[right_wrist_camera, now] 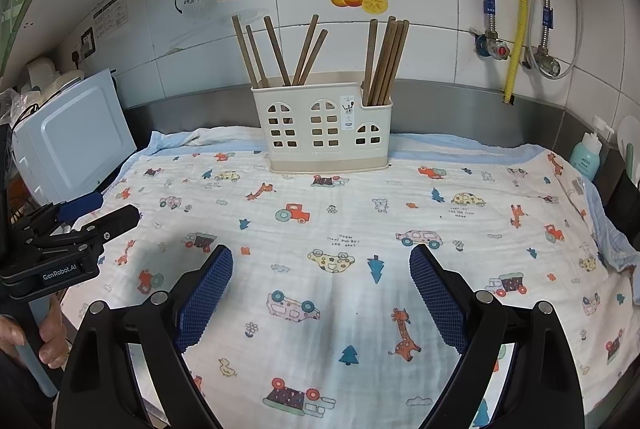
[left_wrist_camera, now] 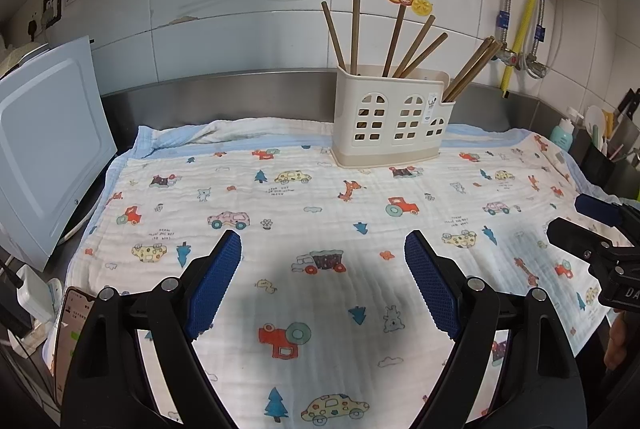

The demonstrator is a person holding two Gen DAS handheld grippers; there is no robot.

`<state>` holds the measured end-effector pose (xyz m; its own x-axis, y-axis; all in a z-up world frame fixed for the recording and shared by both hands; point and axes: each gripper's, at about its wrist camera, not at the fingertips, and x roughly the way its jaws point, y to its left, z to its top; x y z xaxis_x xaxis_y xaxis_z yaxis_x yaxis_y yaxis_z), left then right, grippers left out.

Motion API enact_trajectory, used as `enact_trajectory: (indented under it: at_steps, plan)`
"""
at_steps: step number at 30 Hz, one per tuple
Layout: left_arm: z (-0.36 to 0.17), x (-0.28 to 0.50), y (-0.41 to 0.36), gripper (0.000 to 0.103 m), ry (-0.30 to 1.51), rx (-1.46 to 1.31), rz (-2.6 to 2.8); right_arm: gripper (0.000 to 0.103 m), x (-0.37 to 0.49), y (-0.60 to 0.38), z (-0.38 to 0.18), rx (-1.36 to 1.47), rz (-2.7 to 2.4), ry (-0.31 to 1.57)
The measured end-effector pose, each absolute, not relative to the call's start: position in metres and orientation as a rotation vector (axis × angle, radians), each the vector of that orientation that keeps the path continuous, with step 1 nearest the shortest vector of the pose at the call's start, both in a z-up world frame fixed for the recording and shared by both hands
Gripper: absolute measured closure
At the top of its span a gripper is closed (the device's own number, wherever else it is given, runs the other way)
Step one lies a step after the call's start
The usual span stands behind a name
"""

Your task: Organize utensils

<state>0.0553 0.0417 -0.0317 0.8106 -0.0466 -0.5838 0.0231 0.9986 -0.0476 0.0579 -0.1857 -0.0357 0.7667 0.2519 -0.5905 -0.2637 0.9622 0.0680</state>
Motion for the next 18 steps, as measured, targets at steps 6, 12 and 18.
enact_trajectory:
  at_steps: [6, 12, 18]
  plan:
    - [-0.0322, 0.0554, 0.0414, 0.020, 0.625, -0.038, -0.037, 0.016, 0.0576, -0.1871, -0.0360, -0.017, 0.282, 0.640]
    - [-0.0322, 0.0551, 0.0410, 0.020, 0.625, -0.037, -0.038, 0.016, 0.0573, -0.1875, -0.0359, -0.016, 0.281, 0.638]
    - [-0.0319, 0.0551, 0.0401, 0.020, 0.623, -0.036, -0.037, 0.016, 0.0569, -0.1888, -0.0363, -0.013, 0.280, 0.640]
